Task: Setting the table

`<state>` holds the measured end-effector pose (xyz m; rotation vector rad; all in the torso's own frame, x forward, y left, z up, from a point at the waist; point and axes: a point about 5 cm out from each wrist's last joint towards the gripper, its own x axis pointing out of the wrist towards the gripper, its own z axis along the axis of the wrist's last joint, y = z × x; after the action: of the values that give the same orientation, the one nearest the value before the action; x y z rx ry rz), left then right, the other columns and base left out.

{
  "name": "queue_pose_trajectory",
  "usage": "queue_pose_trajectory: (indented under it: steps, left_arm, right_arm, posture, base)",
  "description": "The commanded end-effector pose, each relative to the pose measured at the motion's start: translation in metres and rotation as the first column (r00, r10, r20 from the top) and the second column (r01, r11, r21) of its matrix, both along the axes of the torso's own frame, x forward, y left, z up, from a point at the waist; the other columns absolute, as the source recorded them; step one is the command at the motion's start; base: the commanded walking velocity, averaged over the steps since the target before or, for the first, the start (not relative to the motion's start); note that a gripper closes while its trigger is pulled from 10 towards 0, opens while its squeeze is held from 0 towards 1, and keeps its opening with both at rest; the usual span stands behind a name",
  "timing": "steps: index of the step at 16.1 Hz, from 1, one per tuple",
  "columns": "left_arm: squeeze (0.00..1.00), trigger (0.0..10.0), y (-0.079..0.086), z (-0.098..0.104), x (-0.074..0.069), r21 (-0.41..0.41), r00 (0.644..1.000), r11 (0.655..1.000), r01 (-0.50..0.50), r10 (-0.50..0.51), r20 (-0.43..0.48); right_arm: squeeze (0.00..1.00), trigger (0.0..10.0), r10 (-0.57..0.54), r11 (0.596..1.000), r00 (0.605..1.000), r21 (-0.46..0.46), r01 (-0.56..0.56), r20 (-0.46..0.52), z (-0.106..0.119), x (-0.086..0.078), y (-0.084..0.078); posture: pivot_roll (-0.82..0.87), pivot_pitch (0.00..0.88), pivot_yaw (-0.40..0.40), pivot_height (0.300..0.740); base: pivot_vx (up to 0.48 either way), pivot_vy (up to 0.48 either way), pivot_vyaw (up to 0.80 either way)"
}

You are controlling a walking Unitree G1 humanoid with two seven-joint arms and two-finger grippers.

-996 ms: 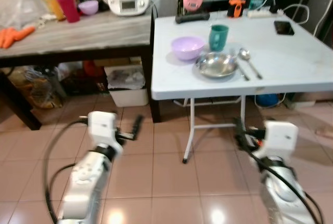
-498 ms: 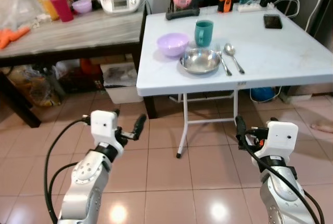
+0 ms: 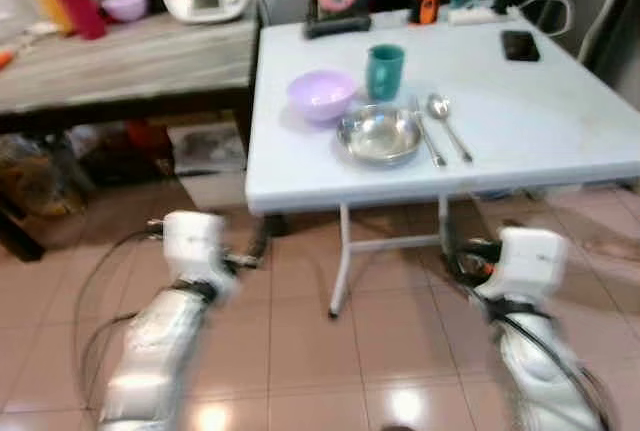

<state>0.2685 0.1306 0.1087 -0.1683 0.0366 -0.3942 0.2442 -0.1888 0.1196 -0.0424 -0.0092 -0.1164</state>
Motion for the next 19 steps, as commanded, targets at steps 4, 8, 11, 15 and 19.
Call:
queue_pose_trajectory:
  steps: [4,8,11,15,19]
  left_arm:
    - [0.0,10.0,0.015,0.001,-0.001,0.028,1.0,0.999,-0.03,0.03,0.0]
    - [0.0,10.0,0.011,-0.002,-0.004,0.023,1.0,1.0,0.001,-0.001,-0.011]
    - [0.0,10.0,0.016,-0.005,-0.004,0.039,0.998,0.998,-0.05,0.051,-0.029]
    - [0.0,10.0,0.016,-0.007,-0.005,0.064,0.999,0.997,-0.041,0.043,-0.033]
    - [0.0,10.0,0.012,-0.007,-0.014,0.145,0.997,0.987,0.069,-0.071,0.014]
  right_arm:
    - [0.0,10.0,0.032,0.999,0.999,0.028,-0.032,0.025,0.006,0.003,0.011]
    - [0.0,10.0,0.041,0.999,0.999,0.018,-0.042,0.03,0.008,0.005,0.01]
    - [0.0,10.0,0.043,0.999,0.999,0.014,-0.043,0.032,0.009,0.005,0.009]
    - [0.0,10.0,0.048,0.999,0.998,0.004,-0.048,0.038,0.011,0.005,0.008]
    - [0.0,10.0,0.019,1.0,0.999,0.011,-0.019,0.029,0.013,0.005,-0.001]
  posture:
    - [-0.2,0.042,0.071,0.74]
    - [-0.2,0.04,0.058,0.74]
    - [-0.2,0.039,0.053,0.74]
    - [-0.21,0.041,0.049,0.74]
    - [-0.22,0.058,0.049,0.74]
  base:
    - [0.429,0.0,-0.45]
    - [0.405,0.0,-0.14]
    - [0.12,0.0,0.0]
    - [0.0,0.0,0.0]
    - [0.0,0.0,0.0]
